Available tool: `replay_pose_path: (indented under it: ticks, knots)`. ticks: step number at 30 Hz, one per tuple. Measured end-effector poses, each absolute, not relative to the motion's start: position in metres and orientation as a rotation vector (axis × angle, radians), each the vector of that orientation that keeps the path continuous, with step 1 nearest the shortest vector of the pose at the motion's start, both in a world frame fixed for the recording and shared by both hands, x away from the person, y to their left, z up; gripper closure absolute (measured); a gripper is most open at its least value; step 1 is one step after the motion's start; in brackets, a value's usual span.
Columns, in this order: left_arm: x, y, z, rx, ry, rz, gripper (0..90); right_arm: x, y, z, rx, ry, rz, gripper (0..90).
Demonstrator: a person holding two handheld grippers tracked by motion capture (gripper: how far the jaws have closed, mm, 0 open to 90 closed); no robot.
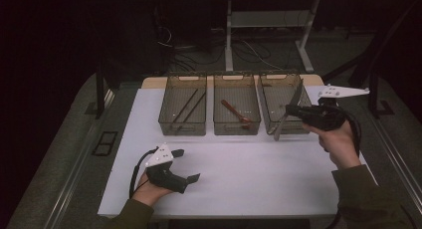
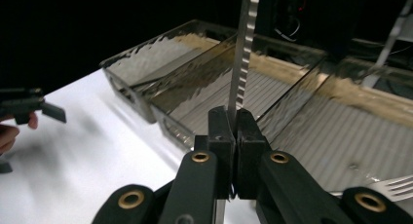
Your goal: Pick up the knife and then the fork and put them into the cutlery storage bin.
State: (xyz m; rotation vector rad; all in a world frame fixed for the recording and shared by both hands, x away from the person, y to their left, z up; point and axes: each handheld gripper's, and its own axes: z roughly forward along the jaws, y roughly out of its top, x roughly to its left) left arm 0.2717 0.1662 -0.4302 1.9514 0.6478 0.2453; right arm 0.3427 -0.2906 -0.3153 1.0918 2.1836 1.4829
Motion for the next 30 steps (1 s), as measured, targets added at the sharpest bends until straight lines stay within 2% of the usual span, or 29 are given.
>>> replay_pose_path:
  ticks: [8,16,30]
  knots:
    - [0.271,0.164,-0.431,1.964,0.631,0.235,0.0,0.359,-0.311,-0.287,1.113,2.115,1.445,87.2]
    - [0.271,0.161,-0.432,1.972,0.627,0.221,0.0,0.389,-0.331,-0.275,1.178,2.052,1.331,87.2]
    - [0.271,0.162,-0.433,1.977,0.632,0.221,0.0,0.431,-0.348,-0.311,1.346,2.080,1.130,87.2]
